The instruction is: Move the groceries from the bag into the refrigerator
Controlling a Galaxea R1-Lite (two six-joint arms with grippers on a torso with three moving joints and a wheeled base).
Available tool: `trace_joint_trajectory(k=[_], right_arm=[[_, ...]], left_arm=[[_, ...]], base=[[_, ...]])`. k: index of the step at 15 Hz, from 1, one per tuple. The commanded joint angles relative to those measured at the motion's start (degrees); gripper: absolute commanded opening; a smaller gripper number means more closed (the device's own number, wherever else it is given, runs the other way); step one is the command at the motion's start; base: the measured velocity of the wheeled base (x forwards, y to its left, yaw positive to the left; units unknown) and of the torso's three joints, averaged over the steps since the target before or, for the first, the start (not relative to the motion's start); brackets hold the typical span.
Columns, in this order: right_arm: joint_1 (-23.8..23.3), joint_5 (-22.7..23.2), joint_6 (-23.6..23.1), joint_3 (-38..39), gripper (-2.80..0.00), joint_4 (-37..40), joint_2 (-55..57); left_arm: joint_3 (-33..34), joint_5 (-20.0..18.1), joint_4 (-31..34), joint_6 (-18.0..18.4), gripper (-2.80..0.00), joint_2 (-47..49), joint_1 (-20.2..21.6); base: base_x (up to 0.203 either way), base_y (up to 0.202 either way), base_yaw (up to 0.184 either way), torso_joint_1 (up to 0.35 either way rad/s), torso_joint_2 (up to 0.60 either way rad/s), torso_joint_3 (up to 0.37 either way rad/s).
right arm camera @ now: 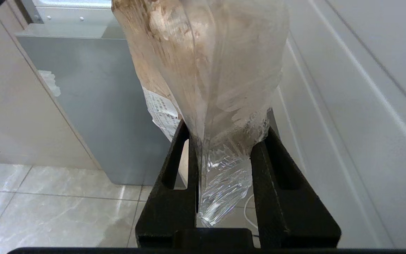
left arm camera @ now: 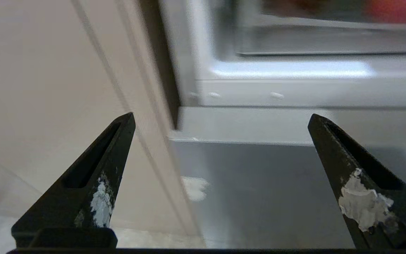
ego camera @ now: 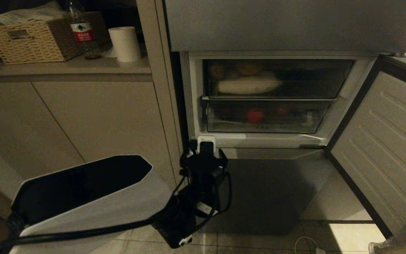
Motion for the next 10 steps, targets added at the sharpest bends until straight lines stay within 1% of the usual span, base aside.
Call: trace_joint_trajectory(k=[1, 4, 6, 8, 9, 10], right_arm=[[0.0, 0.01, 0.0, -0.03, -2.8, -0.01, 0.06], [0.0, 0.01, 0.0, 0.02, -2.8, -0.01, 0.0], [0.0, 0.01, 0.0, 0.02, -2.8, -0.01, 0.01], [0.0, 0.01, 0.0, 0.02, -2.8, -0.01, 0.0], [0.0, 0.01, 0.0, 0.0, -2.8, -0.01, 0.0], [0.0, 0.01, 0.0, 0.02, -2.8, -0.01, 0.0]], left_arm=[[-0.02, 0.29, -2.44, 0.03, 0.0, 1.73, -0.88], [-1.11, -0.21, -4.95, -0.04, 0.0, 3.78, -0.1], [-2.56, -0.42, -7.02, 0.73, 0.0, 4.16, 1.11], [-5.6, -0.66, -7.24, 2.54, 0.0, 4.7, 1.72], [-7.42, -1.5, -7.25, 3.6, 0.0, 5.09, 2.16], [-9.67, -3.36, -7.26, 4.58, 0.0, 5.81, 3.01]], base=[[0.0, 0.0, 0.0, 0.0, 0.0, 0.0], [0.0, 0.0, 0.0, 0.0, 0.0, 0.0], [0.0, 0.0, 0.0, 0.0, 0.0, 0.0], [0.0, 0.0, 0.0, 0.0, 0.0, 0.0], [0.0, 0.0, 0.0, 0.0, 0.0, 0.0], [0.0, 0.0, 0.0, 0.0, 0.0, 0.0]])
